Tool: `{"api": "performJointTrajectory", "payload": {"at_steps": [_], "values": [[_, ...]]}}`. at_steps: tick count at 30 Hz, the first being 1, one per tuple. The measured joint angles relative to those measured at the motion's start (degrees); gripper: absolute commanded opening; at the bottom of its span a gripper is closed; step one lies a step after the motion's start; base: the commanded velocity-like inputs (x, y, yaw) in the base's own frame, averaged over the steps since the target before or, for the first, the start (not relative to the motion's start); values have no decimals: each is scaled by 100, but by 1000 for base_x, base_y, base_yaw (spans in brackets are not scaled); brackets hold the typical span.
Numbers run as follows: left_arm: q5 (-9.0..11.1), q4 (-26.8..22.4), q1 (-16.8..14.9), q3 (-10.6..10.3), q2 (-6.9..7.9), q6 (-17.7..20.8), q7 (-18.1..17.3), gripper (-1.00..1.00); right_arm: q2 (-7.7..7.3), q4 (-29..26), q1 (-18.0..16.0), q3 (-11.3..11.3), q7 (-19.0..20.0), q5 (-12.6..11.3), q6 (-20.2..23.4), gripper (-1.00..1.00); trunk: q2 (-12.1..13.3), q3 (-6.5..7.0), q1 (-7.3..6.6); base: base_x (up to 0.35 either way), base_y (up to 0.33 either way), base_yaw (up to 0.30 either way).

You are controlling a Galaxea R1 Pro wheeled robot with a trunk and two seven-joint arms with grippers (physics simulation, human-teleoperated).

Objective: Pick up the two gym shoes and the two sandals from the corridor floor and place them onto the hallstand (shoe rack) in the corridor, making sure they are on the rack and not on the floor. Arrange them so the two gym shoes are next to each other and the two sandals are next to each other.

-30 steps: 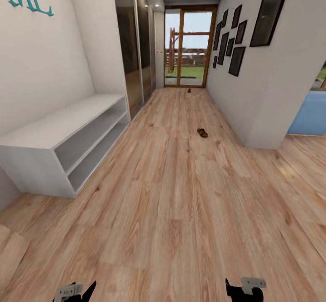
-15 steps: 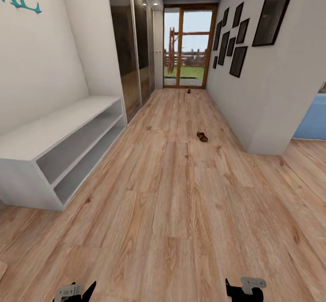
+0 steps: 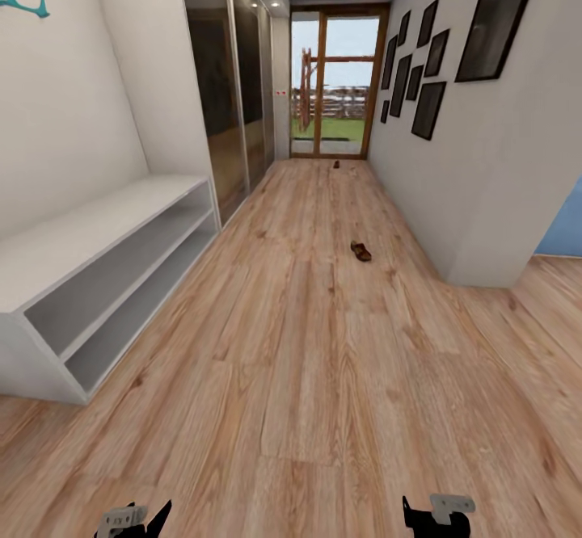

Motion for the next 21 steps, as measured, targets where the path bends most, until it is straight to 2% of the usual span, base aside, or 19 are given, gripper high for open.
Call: {"api": "performJointTrajectory", "payload": {"at_steps": [9, 21], "values": [[0, 2, 0, 0, 0, 0, 2, 100, 0, 0, 0, 0, 0, 0, 0, 100, 0, 0, 0, 339, -88, 0], [4, -1, 0, 1, 0, 1, 0, 100, 0, 0, 0, 0, 1, 0, 1, 100, 0, 0, 0, 339, -13, 0]]}}
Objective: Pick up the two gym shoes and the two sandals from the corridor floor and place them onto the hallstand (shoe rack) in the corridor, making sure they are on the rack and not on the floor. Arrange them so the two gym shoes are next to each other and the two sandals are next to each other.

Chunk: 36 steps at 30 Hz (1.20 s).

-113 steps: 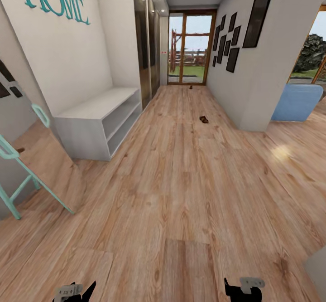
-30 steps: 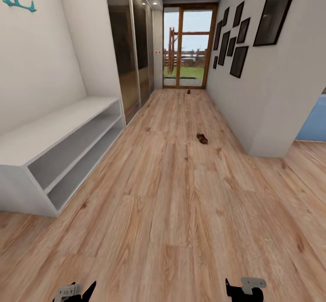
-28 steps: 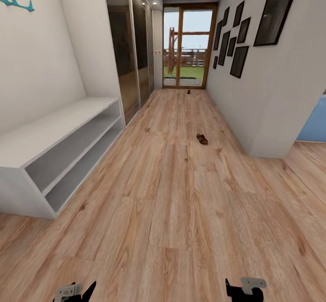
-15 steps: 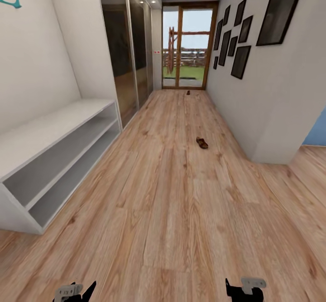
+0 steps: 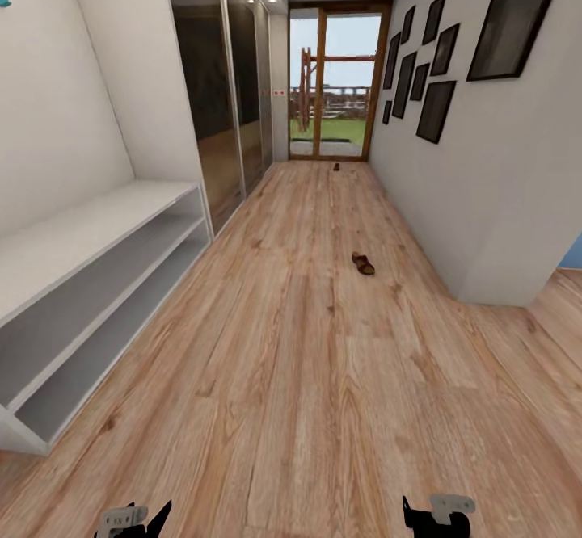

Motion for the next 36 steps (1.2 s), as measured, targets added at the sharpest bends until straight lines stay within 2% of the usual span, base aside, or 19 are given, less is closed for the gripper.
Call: {"api": "performJointTrajectory", "payload": {"at_steps": [36], "values": [[4, -1, 0, 0, 2, 0, 1, 100, 35, 0, 0, 0, 0, -9, -7, 100, 0, 0, 0, 339, 0, 0]]}}
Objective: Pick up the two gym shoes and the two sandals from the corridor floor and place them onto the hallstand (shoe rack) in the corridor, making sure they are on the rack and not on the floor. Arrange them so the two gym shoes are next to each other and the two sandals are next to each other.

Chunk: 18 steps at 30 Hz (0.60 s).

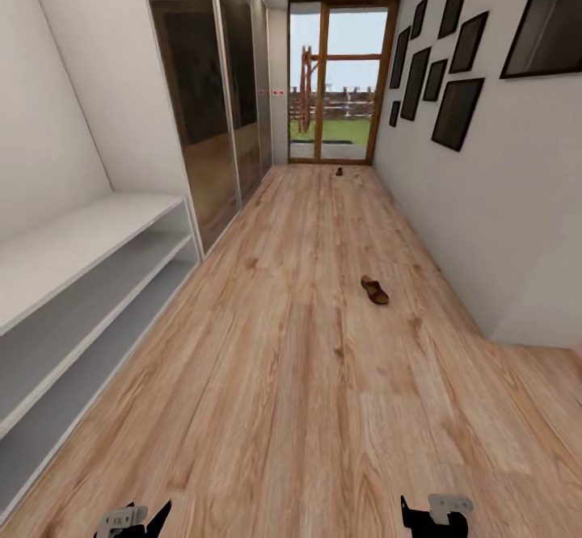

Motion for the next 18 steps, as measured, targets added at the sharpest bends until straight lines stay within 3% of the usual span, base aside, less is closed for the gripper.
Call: {"api": "performJointTrajectory", "payload": {"at_steps": [18], "values": [[0, 0, 0, 0, -1, 0, 1, 100, 0, 0, 0, 0, 0, 0, 7, 100, 0, 0, 0, 339, 0, 0]]}}
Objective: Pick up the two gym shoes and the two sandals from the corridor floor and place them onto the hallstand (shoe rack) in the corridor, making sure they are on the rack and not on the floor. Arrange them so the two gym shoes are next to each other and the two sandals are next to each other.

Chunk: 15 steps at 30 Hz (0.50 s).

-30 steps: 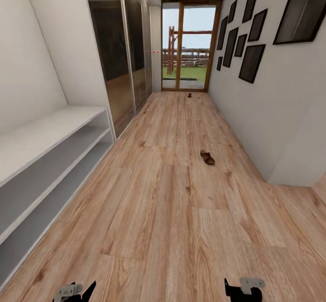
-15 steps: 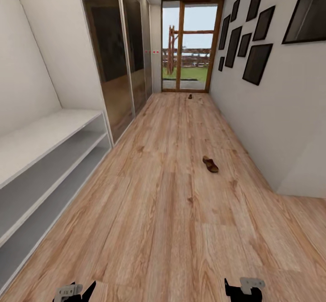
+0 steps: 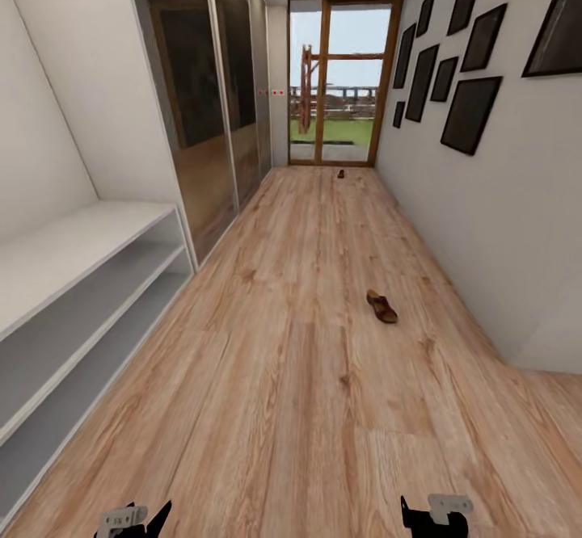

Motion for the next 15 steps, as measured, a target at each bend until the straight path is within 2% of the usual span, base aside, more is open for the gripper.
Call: {"api": "performJointTrajectory", "payload": {"at_steps": [15], "values": [[0, 0, 0, 0, 1, 0, -1, 100, 0, 3, 0, 0, -7, 6, 1, 100, 0, 0, 0, 339, 0, 0]]}}
